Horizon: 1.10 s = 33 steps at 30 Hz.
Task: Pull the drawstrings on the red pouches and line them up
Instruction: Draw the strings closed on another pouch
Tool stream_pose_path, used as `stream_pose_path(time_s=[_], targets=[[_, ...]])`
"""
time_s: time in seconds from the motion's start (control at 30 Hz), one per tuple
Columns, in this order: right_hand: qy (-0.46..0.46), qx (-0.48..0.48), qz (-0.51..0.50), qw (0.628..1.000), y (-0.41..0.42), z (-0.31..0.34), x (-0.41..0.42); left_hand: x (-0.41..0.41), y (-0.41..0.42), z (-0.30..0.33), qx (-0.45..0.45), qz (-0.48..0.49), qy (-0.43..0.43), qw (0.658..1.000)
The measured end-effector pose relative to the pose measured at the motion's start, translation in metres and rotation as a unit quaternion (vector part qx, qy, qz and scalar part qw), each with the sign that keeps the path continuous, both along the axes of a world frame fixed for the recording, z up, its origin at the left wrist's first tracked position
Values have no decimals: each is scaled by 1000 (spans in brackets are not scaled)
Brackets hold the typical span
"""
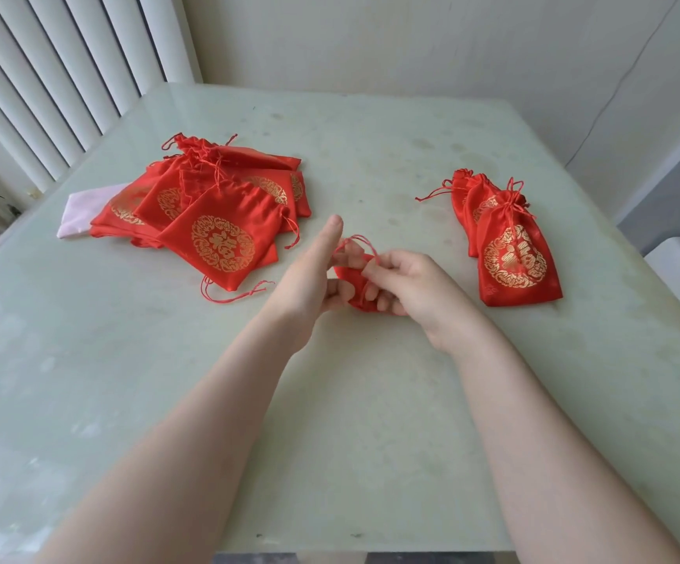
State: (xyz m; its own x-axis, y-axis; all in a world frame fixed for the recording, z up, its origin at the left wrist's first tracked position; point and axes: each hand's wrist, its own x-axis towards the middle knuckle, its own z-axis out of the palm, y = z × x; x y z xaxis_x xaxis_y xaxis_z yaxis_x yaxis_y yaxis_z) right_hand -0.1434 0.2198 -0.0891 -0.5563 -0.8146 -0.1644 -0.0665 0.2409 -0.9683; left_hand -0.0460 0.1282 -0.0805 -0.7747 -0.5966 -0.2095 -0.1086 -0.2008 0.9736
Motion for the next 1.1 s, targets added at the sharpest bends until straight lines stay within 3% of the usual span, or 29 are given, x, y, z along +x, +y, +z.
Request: stream_pose_path(time_s=[0.1, 0.23, 0.33, 0.5, 0.63, 0.77, 0.87, 1.1], targets=[[-99, -51, -61, 992, 0, 3, -3, 0, 5, -2, -61, -49, -38, 996], [-115, -104, -89, 984, -2, 2, -4, -1, 8, -8, -163, -77, -42, 983], [-130, -126, -121, 976, -1, 4, -6, -2, 4, -11, -167, -53, -39, 984], [-123, -73, -164, 976, 2, 3, -7, -5, 0, -13, -123, -17, -39, 991], [-181, -129, -205, 953, 0, 12, -2, -5, -4, -18, -174, 5, -81, 981], [-140, -230, -117, 956, 2, 18, 3, -5, -2, -19, -268, -26, -111, 957], [-155, -234, -45, 959, 0, 17, 7, -5, 2, -18, -359, -69, -123, 923], [-127, -204, 46, 970, -4, 4, 8, -2, 6, -16, -349, -115, -107, 924]])
